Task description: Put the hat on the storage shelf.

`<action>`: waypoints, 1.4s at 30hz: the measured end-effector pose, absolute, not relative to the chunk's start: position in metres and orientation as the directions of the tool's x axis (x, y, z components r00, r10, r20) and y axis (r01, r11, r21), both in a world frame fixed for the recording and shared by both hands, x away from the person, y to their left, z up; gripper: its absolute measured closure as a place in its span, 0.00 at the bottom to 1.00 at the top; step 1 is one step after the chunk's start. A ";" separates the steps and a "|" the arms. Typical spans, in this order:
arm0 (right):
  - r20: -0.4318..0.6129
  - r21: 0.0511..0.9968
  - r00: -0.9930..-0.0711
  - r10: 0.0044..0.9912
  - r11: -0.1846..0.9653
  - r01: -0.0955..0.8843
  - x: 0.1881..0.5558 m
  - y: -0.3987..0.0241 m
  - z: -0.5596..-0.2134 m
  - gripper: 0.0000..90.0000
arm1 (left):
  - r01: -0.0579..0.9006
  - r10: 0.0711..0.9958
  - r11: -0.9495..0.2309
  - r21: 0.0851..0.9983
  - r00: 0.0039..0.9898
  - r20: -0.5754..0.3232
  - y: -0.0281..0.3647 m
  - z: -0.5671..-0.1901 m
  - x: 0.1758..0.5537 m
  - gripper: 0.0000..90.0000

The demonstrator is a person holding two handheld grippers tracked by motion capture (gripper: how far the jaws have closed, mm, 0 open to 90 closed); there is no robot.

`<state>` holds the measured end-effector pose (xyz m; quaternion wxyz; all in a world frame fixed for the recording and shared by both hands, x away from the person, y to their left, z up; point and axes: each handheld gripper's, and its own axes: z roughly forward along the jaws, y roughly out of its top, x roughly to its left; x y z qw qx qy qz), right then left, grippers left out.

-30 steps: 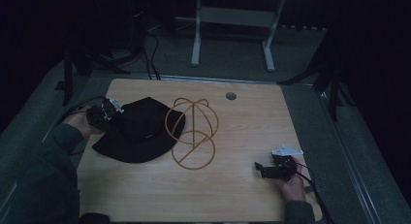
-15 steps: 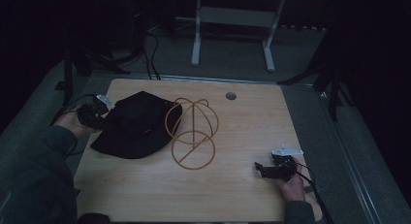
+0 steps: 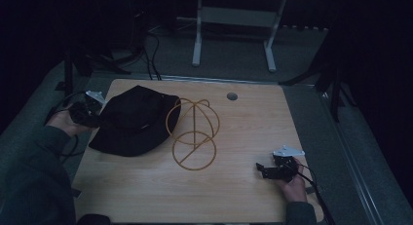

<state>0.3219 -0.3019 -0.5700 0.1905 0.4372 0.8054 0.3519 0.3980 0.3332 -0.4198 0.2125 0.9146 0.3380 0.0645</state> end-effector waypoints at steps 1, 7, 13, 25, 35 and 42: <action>0.001 0.734 -0.545 0.839 0.370 0.570 0.322 -0.302 -0.570 0.15 | 0.590 0.646 -0.679 0.437 0.763 -0.026 0.334 -0.418 0.398 0.98; 0.001 0.734 -0.545 0.838 0.370 0.570 0.322 -0.302 -0.570 0.15 | 0.587 0.651 -0.663 0.464 0.758 -0.028 0.339 -0.412 0.395 0.98; 0.001 0.734 -0.545 0.838 0.370 0.570 0.322 -0.302 -0.570 0.15 | 0.582 0.655 -0.654 0.483 0.755 -0.024 0.342 -0.406 0.392 0.98; 0.001 0.733 -0.545 0.838 0.370 0.570 0.322 -0.302 -0.570 0.15 | 0.574 0.656 -0.651 0.496 0.754 -0.013 0.348 -0.391 0.388 0.98; 0.001 0.733 -0.545 0.838 0.370 0.570 0.322 -0.302 -0.570 0.15 | 0.559 0.656 -0.650 0.515 0.755 0.009 0.353 -0.372 0.386 0.98; 0.001 0.734 -0.545 0.838 0.370 0.570 0.322 -0.302 -0.570 0.15 | 0.550 0.661 -0.645 0.530 0.750 0.025 0.355 -0.359 0.384 0.98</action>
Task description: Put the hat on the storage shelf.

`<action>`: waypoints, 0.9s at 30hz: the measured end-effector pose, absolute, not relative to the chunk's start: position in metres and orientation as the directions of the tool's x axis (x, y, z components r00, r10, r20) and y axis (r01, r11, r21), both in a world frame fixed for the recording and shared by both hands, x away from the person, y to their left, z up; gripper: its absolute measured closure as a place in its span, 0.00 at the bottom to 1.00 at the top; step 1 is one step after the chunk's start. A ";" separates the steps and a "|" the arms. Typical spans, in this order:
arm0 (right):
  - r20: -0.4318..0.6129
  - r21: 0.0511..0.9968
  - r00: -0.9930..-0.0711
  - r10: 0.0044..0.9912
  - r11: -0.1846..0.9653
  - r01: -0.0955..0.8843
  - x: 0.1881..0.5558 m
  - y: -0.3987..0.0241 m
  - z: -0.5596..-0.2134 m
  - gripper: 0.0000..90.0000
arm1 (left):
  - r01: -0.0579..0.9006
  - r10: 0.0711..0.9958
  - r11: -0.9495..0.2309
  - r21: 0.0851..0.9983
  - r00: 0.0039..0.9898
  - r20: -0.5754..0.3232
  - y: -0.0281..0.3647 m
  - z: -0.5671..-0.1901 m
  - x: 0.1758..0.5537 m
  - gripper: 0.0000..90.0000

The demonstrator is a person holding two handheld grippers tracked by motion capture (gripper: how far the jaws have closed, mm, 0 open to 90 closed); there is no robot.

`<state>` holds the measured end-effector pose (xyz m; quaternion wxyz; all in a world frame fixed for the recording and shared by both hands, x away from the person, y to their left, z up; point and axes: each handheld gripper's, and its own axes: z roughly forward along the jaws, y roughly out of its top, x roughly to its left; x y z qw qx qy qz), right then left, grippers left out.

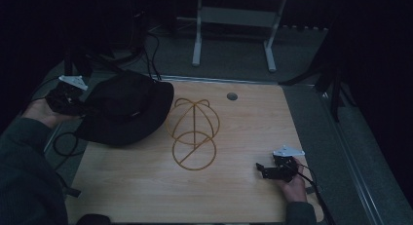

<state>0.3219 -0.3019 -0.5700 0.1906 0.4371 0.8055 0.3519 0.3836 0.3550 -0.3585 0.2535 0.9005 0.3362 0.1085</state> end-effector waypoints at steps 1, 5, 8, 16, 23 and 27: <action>0.001 0.734 -0.545 0.838 0.370 0.570 0.322 -0.302 -0.570 0.15 | 0.550 0.661 -0.645 0.530 0.750 0.025 0.355 -0.359 0.384 0.98; 0.001 0.733 -0.545 0.838 0.370 0.570 0.322 -0.302 -0.570 0.15 | 0.540 0.655 -0.650 0.534 0.755 0.034 0.355 -0.350 0.383 0.98; 0.001 0.734 -0.545 0.838 0.370 0.570 0.322 -0.302 -0.570 0.15 | 0.537 0.653 -0.652 0.536 0.757 0.036 0.355 -0.346 0.382 0.98; 0.001 0.733 -0.545 0.838 0.370 0.570 0.322 -0.302 -0.570 0.15 | 0.530 0.657 -0.644 0.552 0.753 0.044 0.358 -0.333 0.381 0.98; -0.001 0.734 -0.546 0.838 0.371 0.569 0.322 -0.302 -0.570 0.15 | 0.521 0.661 -0.634 0.571 0.749 0.051 0.360 -0.323 0.380 0.98; -0.001 0.734 -0.546 0.838 0.371 0.569 0.322 -0.302 -0.570 0.15 | 0.516 0.661 -0.628 0.582 0.748 0.050 0.361 -0.317 0.379 0.98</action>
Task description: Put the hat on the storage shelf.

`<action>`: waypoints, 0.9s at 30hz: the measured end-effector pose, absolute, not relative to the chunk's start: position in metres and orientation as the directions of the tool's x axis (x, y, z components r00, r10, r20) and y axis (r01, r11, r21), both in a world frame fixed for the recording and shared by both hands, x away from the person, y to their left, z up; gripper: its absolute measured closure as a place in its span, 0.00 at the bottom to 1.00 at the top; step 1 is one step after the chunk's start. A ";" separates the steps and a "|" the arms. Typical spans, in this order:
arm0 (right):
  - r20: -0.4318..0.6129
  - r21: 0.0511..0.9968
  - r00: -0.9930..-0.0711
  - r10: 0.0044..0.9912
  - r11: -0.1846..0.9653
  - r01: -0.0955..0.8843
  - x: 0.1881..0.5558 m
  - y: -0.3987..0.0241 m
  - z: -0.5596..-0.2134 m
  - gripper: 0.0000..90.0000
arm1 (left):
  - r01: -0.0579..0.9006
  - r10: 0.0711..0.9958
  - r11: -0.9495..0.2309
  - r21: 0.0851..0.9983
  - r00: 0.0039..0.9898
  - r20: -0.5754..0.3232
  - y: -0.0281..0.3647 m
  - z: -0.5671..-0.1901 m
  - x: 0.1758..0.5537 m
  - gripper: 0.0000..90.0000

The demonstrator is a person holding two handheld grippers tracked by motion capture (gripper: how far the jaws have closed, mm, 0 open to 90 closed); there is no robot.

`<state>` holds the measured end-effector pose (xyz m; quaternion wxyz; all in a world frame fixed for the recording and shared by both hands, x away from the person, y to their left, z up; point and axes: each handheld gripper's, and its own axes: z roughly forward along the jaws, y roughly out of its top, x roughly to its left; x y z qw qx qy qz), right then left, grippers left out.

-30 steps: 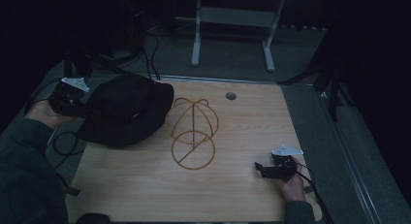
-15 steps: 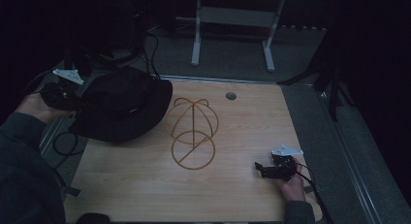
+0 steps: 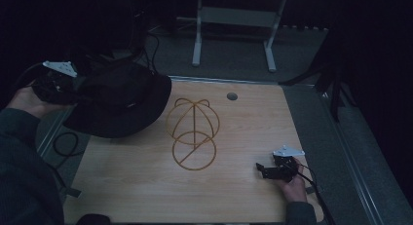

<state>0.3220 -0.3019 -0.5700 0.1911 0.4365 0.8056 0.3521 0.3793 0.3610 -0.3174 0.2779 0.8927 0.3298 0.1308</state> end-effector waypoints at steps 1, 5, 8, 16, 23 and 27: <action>0.000 0.734 -0.546 0.838 0.371 0.569 0.322 -0.302 -0.570 0.15 | 0.513 0.660 -0.626 0.587 0.749 0.049 0.361 -0.316 0.379 0.98; 0.000 0.735 -0.545 0.839 0.369 0.569 0.322 -0.302 -0.570 0.15 | 0.508 0.659 -0.623 0.596 0.750 0.050 0.361 -0.312 0.379 0.98; 0.001 0.735 -0.545 0.839 0.369 0.569 0.322 -0.302 -0.570 0.15 | 0.502 0.654 -0.623 0.600 0.755 0.047 0.360 -0.307 0.379 0.98; 0.000 0.734 -0.545 0.838 0.370 0.569 0.322 -0.302 -0.570 0.15 | 0.485 0.638 -0.626 0.611 0.769 0.043 0.356 -0.297 0.380 0.98; -0.001 0.734 -0.545 0.838 0.371 0.569 0.322 -0.302 -0.570 0.15 | 0.472 0.627 -0.619 0.628 0.778 0.034 0.352 -0.293 0.383 0.98; 0.000 0.734 -0.545 0.838 0.371 0.569 0.322 -0.302 -0.570 0.15 | 0.460 0.613 -0.614 0.641 0.790 0.019 0.347 -0.289 0.386 0.98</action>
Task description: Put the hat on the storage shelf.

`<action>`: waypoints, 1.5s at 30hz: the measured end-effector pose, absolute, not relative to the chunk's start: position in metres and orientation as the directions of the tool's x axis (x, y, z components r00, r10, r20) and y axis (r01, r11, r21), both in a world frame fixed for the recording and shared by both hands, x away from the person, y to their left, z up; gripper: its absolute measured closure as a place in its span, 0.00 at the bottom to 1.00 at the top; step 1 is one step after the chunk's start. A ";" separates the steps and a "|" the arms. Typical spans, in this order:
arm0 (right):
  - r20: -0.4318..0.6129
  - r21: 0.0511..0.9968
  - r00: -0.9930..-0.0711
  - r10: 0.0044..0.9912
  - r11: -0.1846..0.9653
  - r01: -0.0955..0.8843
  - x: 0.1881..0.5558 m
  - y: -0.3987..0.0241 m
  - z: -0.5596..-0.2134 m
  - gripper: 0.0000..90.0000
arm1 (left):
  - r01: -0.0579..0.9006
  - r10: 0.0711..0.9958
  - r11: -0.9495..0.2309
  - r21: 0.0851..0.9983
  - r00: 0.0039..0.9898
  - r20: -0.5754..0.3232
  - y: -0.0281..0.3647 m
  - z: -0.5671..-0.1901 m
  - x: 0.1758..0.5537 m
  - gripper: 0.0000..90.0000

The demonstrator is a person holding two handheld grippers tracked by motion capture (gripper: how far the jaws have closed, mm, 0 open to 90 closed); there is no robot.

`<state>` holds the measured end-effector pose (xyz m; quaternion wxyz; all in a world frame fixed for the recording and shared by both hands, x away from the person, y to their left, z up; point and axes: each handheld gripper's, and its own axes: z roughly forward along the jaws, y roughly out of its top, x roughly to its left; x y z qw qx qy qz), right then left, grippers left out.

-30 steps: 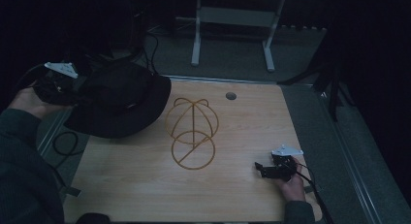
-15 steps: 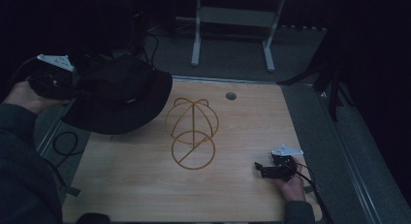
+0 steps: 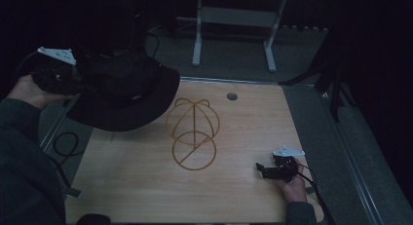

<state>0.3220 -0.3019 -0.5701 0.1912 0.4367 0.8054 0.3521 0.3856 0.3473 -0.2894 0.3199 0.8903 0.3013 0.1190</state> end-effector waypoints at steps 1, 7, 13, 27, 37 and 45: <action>0.000 0.734 -0.545 0.838 0.370 0.569 0.322 -0.302 -0.570 0.15 | 0.459 0.609 -0.612 0.645 0.793 0.014 0.346 -0.289 0.386 0.98; 0.001 0.734 -0.544 0.839 0.369 0.570 0.322 -0.302 -0.570 0.15 | 0.446 0.593 -0.606 0.658 0.805 0.000 0.342 -0.284 0.387 0.98; 0.000 0.734 -0.545 0.839 0.370 0.569 0.322 -0.302 -0.570 0.15 | 0.431 0.577 -0.608 0.667 0.817 -0.002 0.338 -0.278 0.388 0.98; 0.001 0.733 -0.545 0.838 0.370 0.570 0.322 -0.302 -0.570 0.15 | 0.394 0.539 -0.590 0.705 0.842 -0.020 0.335 -0.263 0.384 0.98; 0.001 0.733 -0.545 0.838 0.370 0.571 0.322 -0.302 -0.570 0.15 | 0.371 0.499 -0.580 0.725 0.865 -0.043 0.330 -0.258 0.384 0.98; 0.001 0.733 -0.545 0.838 0.370 0.570 0.322 -0.302 -0.570 0.15 | 0.342 0.463 -0.584 0.736 0.885 -0.044 0.321 -0.250 0.384 0.98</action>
